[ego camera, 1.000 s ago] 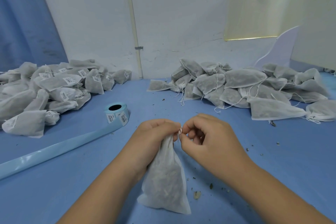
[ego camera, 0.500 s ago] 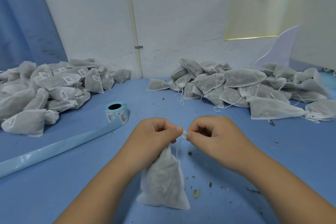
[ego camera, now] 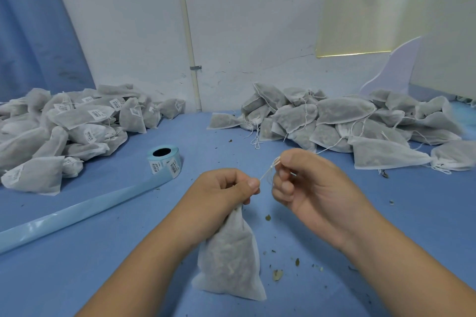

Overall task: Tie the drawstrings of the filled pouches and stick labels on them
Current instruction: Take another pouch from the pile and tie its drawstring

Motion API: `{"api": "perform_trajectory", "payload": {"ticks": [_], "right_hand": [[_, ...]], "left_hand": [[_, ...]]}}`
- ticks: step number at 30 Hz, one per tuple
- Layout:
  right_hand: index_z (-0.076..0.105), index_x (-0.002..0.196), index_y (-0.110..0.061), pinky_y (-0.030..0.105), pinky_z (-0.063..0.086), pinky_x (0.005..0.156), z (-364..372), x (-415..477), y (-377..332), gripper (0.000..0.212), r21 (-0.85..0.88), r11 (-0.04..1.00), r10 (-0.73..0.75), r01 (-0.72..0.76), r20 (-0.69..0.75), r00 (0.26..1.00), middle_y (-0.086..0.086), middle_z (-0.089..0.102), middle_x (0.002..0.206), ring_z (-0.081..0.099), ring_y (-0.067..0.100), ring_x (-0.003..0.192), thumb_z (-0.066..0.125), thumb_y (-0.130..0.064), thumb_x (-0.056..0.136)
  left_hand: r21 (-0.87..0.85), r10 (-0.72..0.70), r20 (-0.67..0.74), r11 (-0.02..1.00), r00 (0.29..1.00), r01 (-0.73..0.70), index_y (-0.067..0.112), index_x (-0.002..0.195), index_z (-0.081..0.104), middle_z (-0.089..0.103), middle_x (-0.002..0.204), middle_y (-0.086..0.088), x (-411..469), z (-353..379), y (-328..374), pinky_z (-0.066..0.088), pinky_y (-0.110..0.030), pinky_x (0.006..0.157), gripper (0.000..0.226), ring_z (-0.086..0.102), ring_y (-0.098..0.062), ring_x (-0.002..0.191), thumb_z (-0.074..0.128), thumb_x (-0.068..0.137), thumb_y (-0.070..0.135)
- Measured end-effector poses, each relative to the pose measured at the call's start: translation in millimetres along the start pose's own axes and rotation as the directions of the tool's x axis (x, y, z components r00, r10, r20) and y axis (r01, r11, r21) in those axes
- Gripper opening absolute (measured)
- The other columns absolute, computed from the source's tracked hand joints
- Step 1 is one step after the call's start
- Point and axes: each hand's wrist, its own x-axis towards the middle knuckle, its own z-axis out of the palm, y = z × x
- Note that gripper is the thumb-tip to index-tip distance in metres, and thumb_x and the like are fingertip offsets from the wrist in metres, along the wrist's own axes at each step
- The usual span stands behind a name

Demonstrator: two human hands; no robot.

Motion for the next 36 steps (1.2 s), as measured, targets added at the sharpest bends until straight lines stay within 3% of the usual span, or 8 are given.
{"api": "perform_trajectory", "payload": {"ticks": [6,12,19,23,26,30,33,36], "right_hand": [[0.06,0.051,-0.012,0.024,0.029,0.043,-13.7,4.3,-10.0,0.031,-0.266,0.963,0.036,-0.05,-0.055,0.998,0.004,0.04,0.054,0.034,0.015,0.045,0.059,-0.002,0.08],[0.062,0.055,-0.014,0.023,0.031,0.045,-21.8,4.2,-14.7,0.02,-0.503,0.862,0.025,-0.056,-0.07,0.997,0.001,0.041,0.052,0.032,0.015,0.047,0.068,-0.011,0.073],[0.053,0.052,-0.012,0.022,0.026,0.043,-18.2,2.7,-15.8,0.02,-0.136,0.985,0.121,-0.102,0.136,0.983,0.002,0.036,0.055,0.029,0.011,0.043,0.054,-0.008,0.072],[0.046,0.061,-0.01,0.023,0.024,0.042,-21.6,4.9,-18.7,0.014,-0.054,0.989,0.139,-0.135,0.061,0.988,0.001,0.036,0.057,0.03,0.012,0.043,0.059,-0.009,0.066],[0.047,0.062,-0.011,0.023,0.022,0.042,-30.2,10.7,-20.4,0.016,-0.066,0.994,0.075,-0.086,-0.155,0.985,0.001,0.038,0.057,0.031,0.011,0.043,0.054,-0.007,0.076],[0.054,0.065,-0.012,0.022,0.025,0.042,-42.6,14.7,-20.8,0.017,-0.204,0.979,-0.068,-0.015,-0.391,0.918,-0.001,0.041,0.056,0.033,0.011,0.046,0.06,-0.007,0.08],[0.059,0.061,-0.017,0.024,0.031,0.046,-41.3,13.9,-17.8,0.021,-0.421,0.905,-0.236,0.055,-0.392,0.889,-0.004,0.045,0.053,0.035,0.012,0.049,0.064,-0.009,0.079],[0.065,0.06,-0.021,0.018,0.035,0.049,-28.5,8.0,-11.2,0.022,-0.634,0.754,-0.404,0.173,-0.24,0.883,-0.01,0.048,0.052,0.039,0.007,0.049,0.066,-0.009,0.078]], "left_hand": [[0.06,0.044,-0.128,0.998,0.991,-0.037,0.021,0.068,0.069,0.057,0.054,0.017,5.4,-6.9,-4.3,0.036,-0.008,0.051,0.022,0.049,0.004,0.05,0.067,0.089,0.024],[0.119,0.047,-0.149,0.992,0.988,-0.03,0.021,0.069,0.071,0.059,0.058,0.016,7.7,-10.8,-9.9,0.039,-0.01,0.055,0.02,0.05,-0.001,0.055,0.069,0.087,0.029],[0.198,0.148,-0.115,0.972,0.982,-0.124,0.025,0.07,0.07,0.06,0.059,0.016,6.3,-4.0,-9.9,0.037,-0.005,0.053,0.018,0.049,0.004,0.054,0.069,0.087,0.027],[0.137,0.141,-0.066,0.982,0.988,-0.131,0.027,0.071,0.07,0.064,0.065,0.018,4.0,1.8,-10.6,0.039,-0.004,0.058,0.018,0.055,0.007,0.059,0.069,0.088,0.027],[0.068,0.02,0.059,0.997,0.998,-0.024,0.03,0.09,0.073,0.071,0.084,0.011,2.2,2.8,-11.7,0.047,-0.013,0.069,0.008,0.063,0.0,0.074,0.071,0.087,0.038],[0.194,-0.16,0.22,0.974,0.962,0.118,0.016,0.095,0.071,0.068,0.081,0.003,0.5,2.3,-13.1,0.047,-0.023,0.072,0.043,0.063,-0.008,0.073,0.067,0.073,0.053],[0.245,-0.209,0.146,0.955,0.967,0.17,0.016,0.075,0.064,0.059,0.066,0.009,1.4,4.3,-13.0,0.041,-0.019,0.059,0.037,0.055,-0.007,0.06,0.068,0.072,0.053],[0.223,-0.19,-0.049,0.955,0.98,0.197,0.019,0.071,0.055,0.055,0.064,0.008,6.9,9.2,-17.5,0.04,-0.024,0.06,0.032,0.052,-0.009,0.058,0.068,0.078,0.048]]}}
